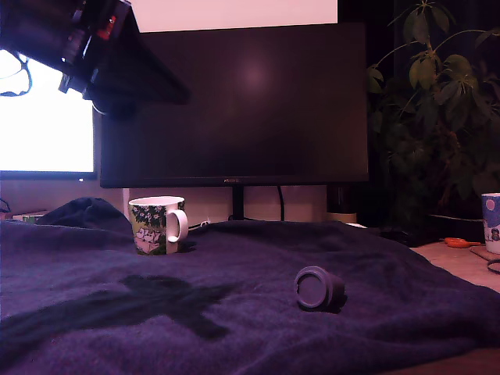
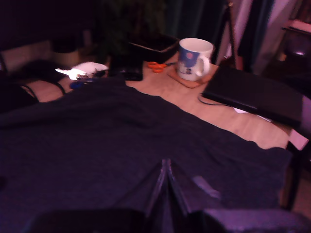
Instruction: Pick up the coffee capsules on the table and drop them inside the coffee cup
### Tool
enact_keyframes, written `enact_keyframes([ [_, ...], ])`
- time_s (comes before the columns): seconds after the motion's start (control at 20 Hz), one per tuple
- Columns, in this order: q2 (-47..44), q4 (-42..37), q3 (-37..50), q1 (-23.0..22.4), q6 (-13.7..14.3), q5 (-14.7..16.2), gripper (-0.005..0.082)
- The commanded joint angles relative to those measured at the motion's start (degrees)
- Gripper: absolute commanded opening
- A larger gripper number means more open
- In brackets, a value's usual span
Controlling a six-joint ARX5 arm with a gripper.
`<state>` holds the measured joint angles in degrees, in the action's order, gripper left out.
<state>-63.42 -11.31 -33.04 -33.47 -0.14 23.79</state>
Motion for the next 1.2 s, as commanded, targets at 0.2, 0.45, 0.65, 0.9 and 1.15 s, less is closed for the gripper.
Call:
enact_keyframes([
  [0.2,0.92,-8.20,8.22,-6.75,-3.76,-4.33,-0.0020],
  [0.45,0.87,-11.72,11.28,-10.88,-5.88,-7.91,-0.0020],
  [0.65,0.85,-11.06,11.26,-11.93,-5.88,-7.78,-0.0020],
  [0.9,0.77,-10.99,11.26,-11.93,-5.88,-7.80,0.0044],
  [1.15,-0.02,-11.04,11.26,-12.31,-5.86,-7.76,0.0449],
])
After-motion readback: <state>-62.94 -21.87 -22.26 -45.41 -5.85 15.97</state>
